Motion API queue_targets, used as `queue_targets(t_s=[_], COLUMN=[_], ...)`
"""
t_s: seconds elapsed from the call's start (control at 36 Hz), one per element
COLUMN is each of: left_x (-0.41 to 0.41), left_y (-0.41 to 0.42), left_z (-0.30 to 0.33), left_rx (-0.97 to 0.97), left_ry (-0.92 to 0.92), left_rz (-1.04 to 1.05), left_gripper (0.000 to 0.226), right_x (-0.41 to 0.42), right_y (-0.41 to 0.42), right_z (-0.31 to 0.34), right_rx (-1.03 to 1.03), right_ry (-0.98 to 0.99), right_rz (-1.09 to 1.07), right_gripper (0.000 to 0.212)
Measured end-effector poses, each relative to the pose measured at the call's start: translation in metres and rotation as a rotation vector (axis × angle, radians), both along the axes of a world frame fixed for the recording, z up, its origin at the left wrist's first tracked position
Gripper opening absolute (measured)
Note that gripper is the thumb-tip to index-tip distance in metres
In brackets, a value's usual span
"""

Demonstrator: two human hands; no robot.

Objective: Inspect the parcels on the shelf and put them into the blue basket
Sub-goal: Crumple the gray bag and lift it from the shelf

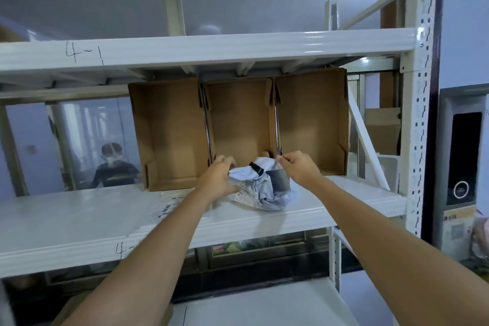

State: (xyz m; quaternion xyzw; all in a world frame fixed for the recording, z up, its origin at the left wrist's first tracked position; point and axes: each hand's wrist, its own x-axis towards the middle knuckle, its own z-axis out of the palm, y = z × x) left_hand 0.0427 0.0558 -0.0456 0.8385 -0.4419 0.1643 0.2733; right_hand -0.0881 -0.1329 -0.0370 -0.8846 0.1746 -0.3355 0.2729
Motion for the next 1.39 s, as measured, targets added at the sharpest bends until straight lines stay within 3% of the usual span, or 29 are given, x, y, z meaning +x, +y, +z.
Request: queue_targets(t_s=[0.08,0.17,0.25,0.39,0.61,0.69,0.81,0.97,1.11,1.25,1.39], left_x=[-0.006,-0.006,-0.007,-0.017,-0.022,-0.022,-0.016,-0.011,-0.003,0.003,0.014], left_y=[0.001,0.005,0.004,0.007,0.027,0.025,0.024,0.018,0.010,-0.008,-0.022], left_z=[0.007,0.013,0.017,0.026,0.049,0.062,0.078,0.089,0.094,0.099,0.093], left_rx=[-0.065,-0.113,-0.147,-0.213,-0.277,-0.296,-0.335,-0.357,-0.379,-0.423,-0.457], left_ry=[-0.073,-0.095,-0.110,-0.095,-0.115,-0.127,-0.139,-0.144,-0.127,-0.099,-0.074], left_rz=[-0.010,0.032,0.038,0.014,0.114,0.149,0.177,0.206,0.212,0.209,0.142], left_gripper=[0.018,0.016,0.014,0.022,0.017,0.021,0.015,0.011,0.010,0.025,0.012], right_x=[-0.002,-0.011,-0.016,-0.010,-0.026,-0.026,-0.027,-0.023,-0.013,0.007,0.024], right_y=[0.009,0.017,0.022,0.017,0.006,0.009,0.006,0.005,0.004,-0.003,-0.015], right_z=[0.008,0.009,-0.001,-0.009,0.030,0.045,0.059,0.069,0.072,0.081,0.080], right_rx=[0.036,0.148,0.098,0.103,-0.263,-0.406,-0.522,-0.482,-0.357,-0.278,-0.209], right_ry=[0.103,0.250,0.380,0.240,0.111,0.107,0.102,0.124,0.042,0.004,-0.034], right_rz=[0.053,0.157,0.141,0.053,-0.165,-0.222,-0.336,-0.387,-0.330,-0.272,-0.215], right_gripper=[0.047,0.049,0.042,0.013,0.034,0.009,0.012,0.014,0.034,0.031,0.029])
